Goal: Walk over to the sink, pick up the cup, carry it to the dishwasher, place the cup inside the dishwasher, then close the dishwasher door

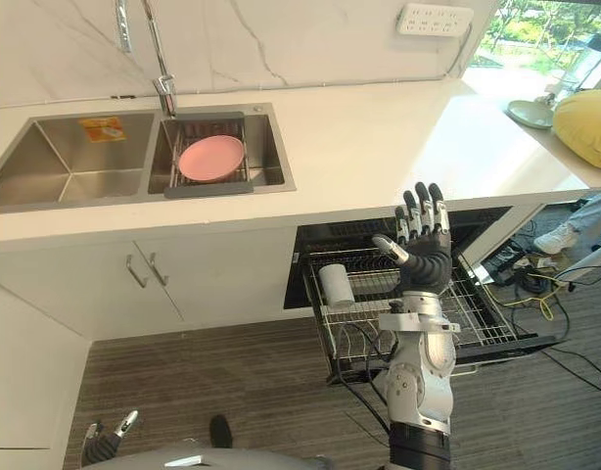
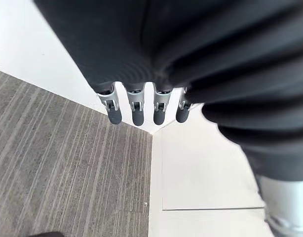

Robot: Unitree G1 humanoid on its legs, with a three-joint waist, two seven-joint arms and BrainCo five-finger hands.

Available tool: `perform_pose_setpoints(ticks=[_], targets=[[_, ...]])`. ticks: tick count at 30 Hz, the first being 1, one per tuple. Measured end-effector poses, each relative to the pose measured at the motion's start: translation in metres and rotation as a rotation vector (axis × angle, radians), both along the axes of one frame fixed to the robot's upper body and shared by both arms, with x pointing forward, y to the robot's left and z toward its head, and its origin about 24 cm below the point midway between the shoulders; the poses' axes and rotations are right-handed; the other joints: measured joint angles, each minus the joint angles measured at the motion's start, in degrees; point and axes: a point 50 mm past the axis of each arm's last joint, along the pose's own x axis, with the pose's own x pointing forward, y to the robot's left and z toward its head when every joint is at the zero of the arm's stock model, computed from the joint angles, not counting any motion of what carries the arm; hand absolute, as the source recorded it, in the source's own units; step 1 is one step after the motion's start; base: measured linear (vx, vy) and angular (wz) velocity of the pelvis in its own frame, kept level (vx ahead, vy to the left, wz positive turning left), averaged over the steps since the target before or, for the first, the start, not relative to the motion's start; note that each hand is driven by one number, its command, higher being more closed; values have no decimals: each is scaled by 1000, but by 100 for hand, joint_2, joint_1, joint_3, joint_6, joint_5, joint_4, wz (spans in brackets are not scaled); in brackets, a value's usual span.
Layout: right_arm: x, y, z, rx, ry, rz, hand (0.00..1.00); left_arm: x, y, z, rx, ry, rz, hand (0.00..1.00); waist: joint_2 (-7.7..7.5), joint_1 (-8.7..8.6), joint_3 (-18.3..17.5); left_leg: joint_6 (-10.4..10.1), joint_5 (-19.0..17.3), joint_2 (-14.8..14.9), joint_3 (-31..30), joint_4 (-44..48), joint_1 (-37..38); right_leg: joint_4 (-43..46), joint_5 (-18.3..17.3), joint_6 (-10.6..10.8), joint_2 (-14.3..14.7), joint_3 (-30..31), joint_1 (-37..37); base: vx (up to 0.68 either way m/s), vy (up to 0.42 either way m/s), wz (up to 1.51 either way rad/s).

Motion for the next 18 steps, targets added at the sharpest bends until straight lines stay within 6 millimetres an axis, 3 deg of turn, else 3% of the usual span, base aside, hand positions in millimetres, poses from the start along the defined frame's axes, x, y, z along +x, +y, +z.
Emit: perform_pose_setpoints(ticks=[1, 2, 3, 4, 5, 7, 9, 11, 15, 18], targets=[[-4, -1, -6, 4, 26, -9, 0, 7, -1, 0, 0, -6, -35, 0, -7, -25, 19, 11, -7, -20, -92, 0, -44, 584, 9, -291, -210, 58, -239, -4, 63, 27], [-6, -1, -9, 8, 36, -13, 0, 10, -1, 1, 0, -11, -49, 0, -3, -29, 37, 16, -10, -19, -156, 1, -61, 813, 15, -574, -246, 222, -377, -7, 59, 26], [-8, 0, -13, 20, 48, -19, 0, 16, -1, 2, 5, -21, -74, 0, 26, -62, 78, 6, -1, -8, -334, 1, -55, 1128, -117, -806, -171, 790, -634, -20, 35, 32], [-10, 2, -17, 41, 61, -25, 0, 20, 2, 3, 14, -25, -86, 0, -36, -127, 138, -4, 8, 15, -522, 1, -74, 1167, -424, -654, 168, 1582, -793, -26, 0, 68], [-18, 3, -22, 56, 79, -47, 0, 23, 8, 4, 29, -22, -98, 0, -48, -244, 215, -30, 28, 42, -812, 2, -127, 874, -805, -493, 782, 2605, -878, -19, -39, 93], [-35, 1, -12, 36, 54, -76, 0, 23, 15, 3, 47, 5, -110, 0, -213, -346, 217, -55, 44, 2, -967, 0, -165, 80, -1015, -441, 1368, 3496, -814, 19, -80, 86], [-40, 0, 0, 37, -7, -74, 0, 18, 21, 1, 50, 40, -123, 0, -385, -341, 225, -73, 59, -148, -953, 0, -86, -456, -835, -501, 1375, 3656, -783, 31, -72, 33], [-42, -4, 0, 72, -28, -60, 0, 17, 19, 0, 41, 55, -158, 0, -426, -387, 204, -67, 132, -156, -912, -2, 18, -496, -679, -418, 1361, 3608, -646, 31, -62, 22], [-43, -6, -2, 126, -39, -41, 0, 14, 10, -3, -46, 58, -212, 0, -198, -400, 235, -114, 248, -89, -902, -4, 48, -907, -477, -326, 1454, 3546, -415, 58, -62, 3], [-39, -4, -9, 143, -6, -29, 0, 13, 7, -4, -107, 42, -216, 0, -134, -363, 191, -58, 190, -126, -886, -5, 132, -1079, -405, -278, 1442, 3559, -198, 107, -13, 2]])
